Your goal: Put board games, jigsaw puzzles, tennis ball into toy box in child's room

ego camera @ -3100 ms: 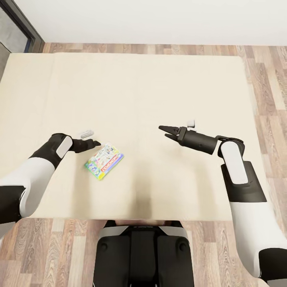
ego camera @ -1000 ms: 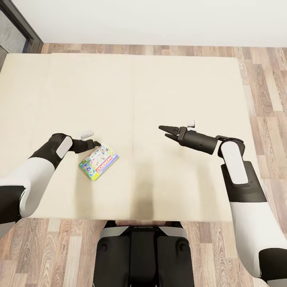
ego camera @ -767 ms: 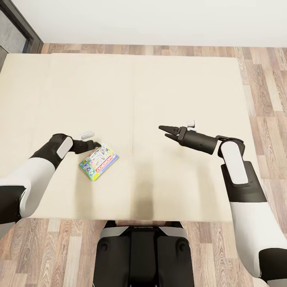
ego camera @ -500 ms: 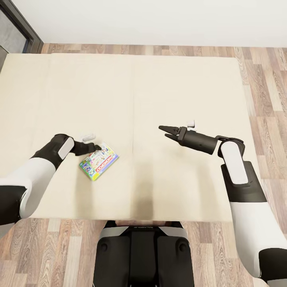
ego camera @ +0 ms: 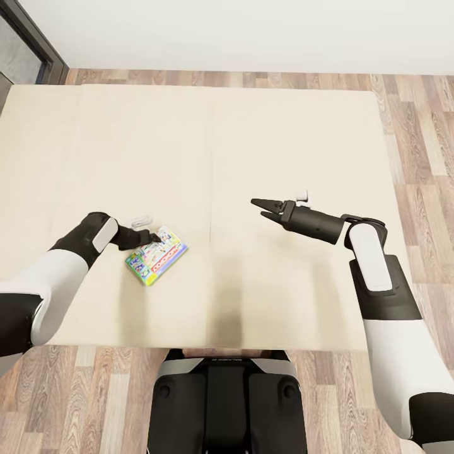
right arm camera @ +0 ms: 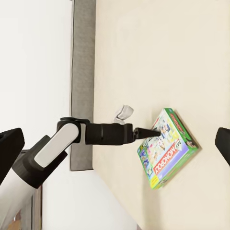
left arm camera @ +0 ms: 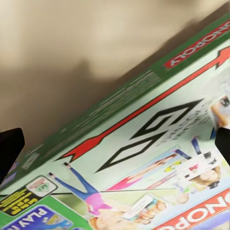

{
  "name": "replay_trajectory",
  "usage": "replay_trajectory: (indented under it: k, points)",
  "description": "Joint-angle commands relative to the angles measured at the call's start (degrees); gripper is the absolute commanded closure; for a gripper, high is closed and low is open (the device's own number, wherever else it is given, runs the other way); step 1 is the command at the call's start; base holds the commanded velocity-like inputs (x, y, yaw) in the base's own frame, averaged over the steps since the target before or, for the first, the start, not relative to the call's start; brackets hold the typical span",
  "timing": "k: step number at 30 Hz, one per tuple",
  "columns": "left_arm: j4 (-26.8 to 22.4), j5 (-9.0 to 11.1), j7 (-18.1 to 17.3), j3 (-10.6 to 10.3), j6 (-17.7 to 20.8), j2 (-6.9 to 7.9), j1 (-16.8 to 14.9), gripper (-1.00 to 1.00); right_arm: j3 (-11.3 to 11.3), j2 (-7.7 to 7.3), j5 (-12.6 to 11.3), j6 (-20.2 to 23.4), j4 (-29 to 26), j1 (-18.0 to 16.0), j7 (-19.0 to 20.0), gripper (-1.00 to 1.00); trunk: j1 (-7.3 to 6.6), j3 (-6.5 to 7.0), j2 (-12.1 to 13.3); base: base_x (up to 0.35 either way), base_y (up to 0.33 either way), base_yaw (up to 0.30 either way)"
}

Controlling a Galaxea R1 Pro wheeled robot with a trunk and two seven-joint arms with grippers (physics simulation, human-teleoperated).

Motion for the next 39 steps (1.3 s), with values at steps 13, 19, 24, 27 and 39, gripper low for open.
replay_trajectory:
  k: [13, 19, 24, 27, 39]
  points:
    - [0.56, -0.56, 0.00, -0.33, 1.48, 0.03, -0.01, -1.00, 0.01, 0.12, 0.67, 0.08, -0.11, -0.03, 0.52, -1.00, 0.03, -0.04, -0.06, 0.000, 0.000, 0.000]
    - [0.56, -0.51, -0.08, -0.29, 1.47, 0.03, -0.01, -1.00, 0.01, 0.16, 0.67, 0.08, -0.09, -0.02, 0.52, -1.00, 0.03, -0.04, -0.06, 0.000, 0.000, 0.000]
    - [0.56, -0.49, -0.10, -0.26, 1.46, -0.01, -0.01, -1.00, 0.06, 0.17, 0.67, 0.08, -0.09, -0.03, 0.52, -1.00, 0.03, -0.04, -0.06, 0.000, 0.000, 0.000]
    - [0.56, -0.48, -0.10, -0.25, 1.46, -0.03, -0.01, -1.00, 0.08, 0.17, 0.67, 0.08, -0.08, -0.03, 0.52, -1.00, 0.03, -0.04, -0.06, 0.000, -0.013, 0.000]
    - [0.57, -0.47, -0.15, -0.15, 1.38, -0.06, -0.01, -1.00, 0.09, 0.22, 0.68, 0.08, -0.07, -0.03, 0.52, -1.00, 0.03, -0.04, -0.06, 0.000, -0.107, 0.000]
